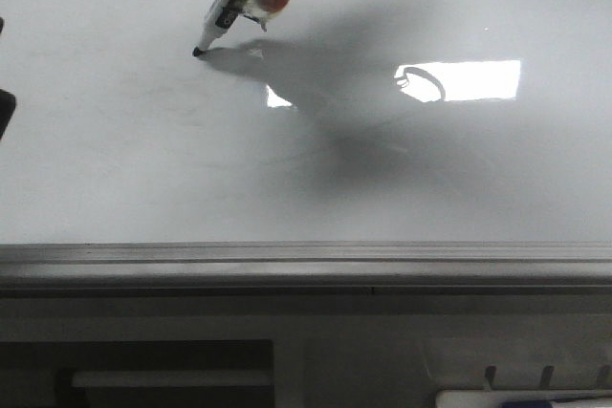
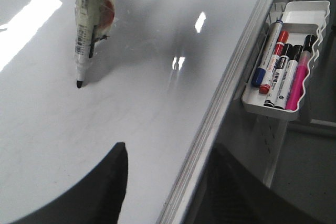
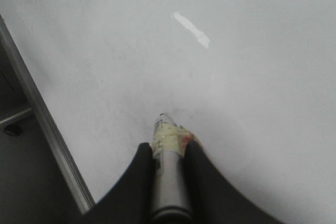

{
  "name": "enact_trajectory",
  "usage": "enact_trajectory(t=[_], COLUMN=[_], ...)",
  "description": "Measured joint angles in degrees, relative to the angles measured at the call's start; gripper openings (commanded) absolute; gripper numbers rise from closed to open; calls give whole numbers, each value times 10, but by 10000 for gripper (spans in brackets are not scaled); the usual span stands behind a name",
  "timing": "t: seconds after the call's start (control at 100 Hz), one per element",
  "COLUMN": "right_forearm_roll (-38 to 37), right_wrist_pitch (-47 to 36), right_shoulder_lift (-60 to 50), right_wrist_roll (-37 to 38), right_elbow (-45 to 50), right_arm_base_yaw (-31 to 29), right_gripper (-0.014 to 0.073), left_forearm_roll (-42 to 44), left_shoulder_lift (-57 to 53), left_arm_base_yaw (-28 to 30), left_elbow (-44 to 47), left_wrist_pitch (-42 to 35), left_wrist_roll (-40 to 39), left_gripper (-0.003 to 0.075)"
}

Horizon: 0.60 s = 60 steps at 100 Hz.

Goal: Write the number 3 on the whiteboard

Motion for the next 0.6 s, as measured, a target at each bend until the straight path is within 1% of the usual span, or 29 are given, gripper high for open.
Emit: enact_trajectory(t=[0.07,0.33,0.48,0.6], right_forearm_roll=[0,-27,-31,-28], right_wrist_pitch=[1,17,43,46], right_shoulder_lift=[0,-21,-25,-24], right_wrist_roll=[1,1,1,1], right_elbow=[0,0,1,11], right_arm_base_yaw=[-2,-14,-16,-11], right_gripper=[-38,-40,-40,-40], left_forearm_roll=[0,0,0,0], left_shoulder_lift=[0,0,0,0], left_arm_base_yaw=[0,0,0,0], left_elbow=[0,0,0,0], left_wrist_pitch=[0,0,0,0], left_wrist_roll=[0,0,0,0], left_gripper=[312,312,312,312])
